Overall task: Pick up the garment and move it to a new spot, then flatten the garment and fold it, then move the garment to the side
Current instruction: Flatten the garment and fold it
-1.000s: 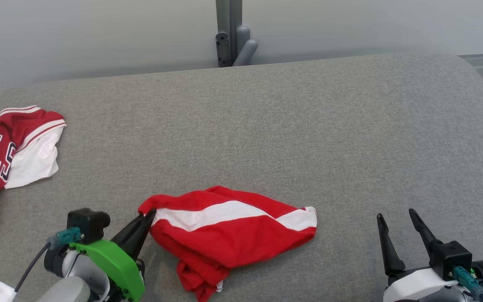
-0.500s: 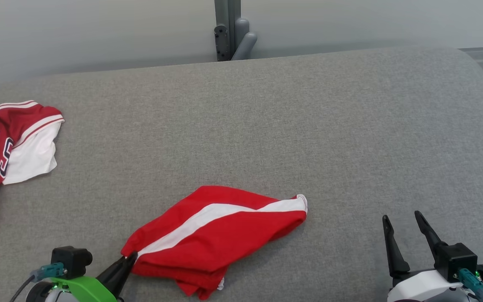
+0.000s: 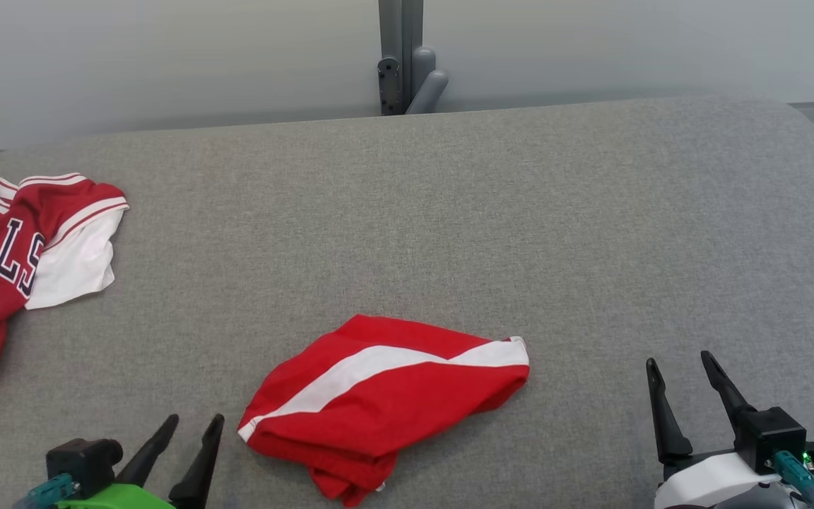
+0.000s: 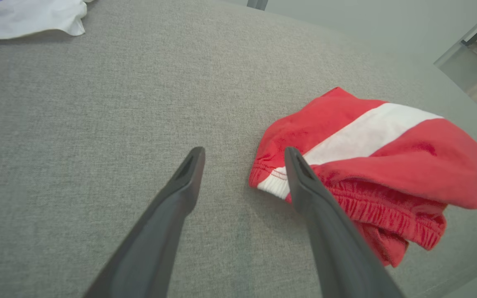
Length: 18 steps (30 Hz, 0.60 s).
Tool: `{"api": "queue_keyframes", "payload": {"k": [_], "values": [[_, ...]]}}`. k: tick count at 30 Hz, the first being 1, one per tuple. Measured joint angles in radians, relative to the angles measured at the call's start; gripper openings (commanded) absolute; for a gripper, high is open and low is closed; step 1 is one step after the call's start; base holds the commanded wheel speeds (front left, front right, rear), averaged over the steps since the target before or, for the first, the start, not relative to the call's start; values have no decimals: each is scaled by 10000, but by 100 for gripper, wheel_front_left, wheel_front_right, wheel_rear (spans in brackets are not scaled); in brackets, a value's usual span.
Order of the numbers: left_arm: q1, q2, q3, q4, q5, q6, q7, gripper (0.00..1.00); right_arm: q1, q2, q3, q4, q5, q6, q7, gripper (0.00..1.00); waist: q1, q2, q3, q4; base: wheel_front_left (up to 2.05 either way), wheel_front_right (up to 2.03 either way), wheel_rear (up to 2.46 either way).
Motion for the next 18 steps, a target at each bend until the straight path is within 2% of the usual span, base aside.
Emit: {"api": "queue_keyframes", "payload": {"k": [3,5,9,15,18], "values": [[585,-228,1149,-721,531,600,-94,100,45,-4,-102,-96,-73,0,0,100,0,0,-46,27,0,0,0],[1036,-665,2138,-1406,1402,911,-111,100,64,0,-192,-173,-109,0,-2,100,0,0,-62,91,0,0,0],[2369,-1835,3754,-2318,3246,1127,-123,100,195,-2,-336,-242,-188,0,0,100,0,0,-113,235,0,0,0],[3464,-3553,5651,-2932,5250,673,-123,100,222,-2,-387,-391,-284,0,-2,100,0,0,-144,451,0,0,0],[3807,-4230,6500,-2974,5866,58,-125,100,282,-2,-479,-439,-353,0,-2,100,0,0,-199,552,0,0,0]]}}
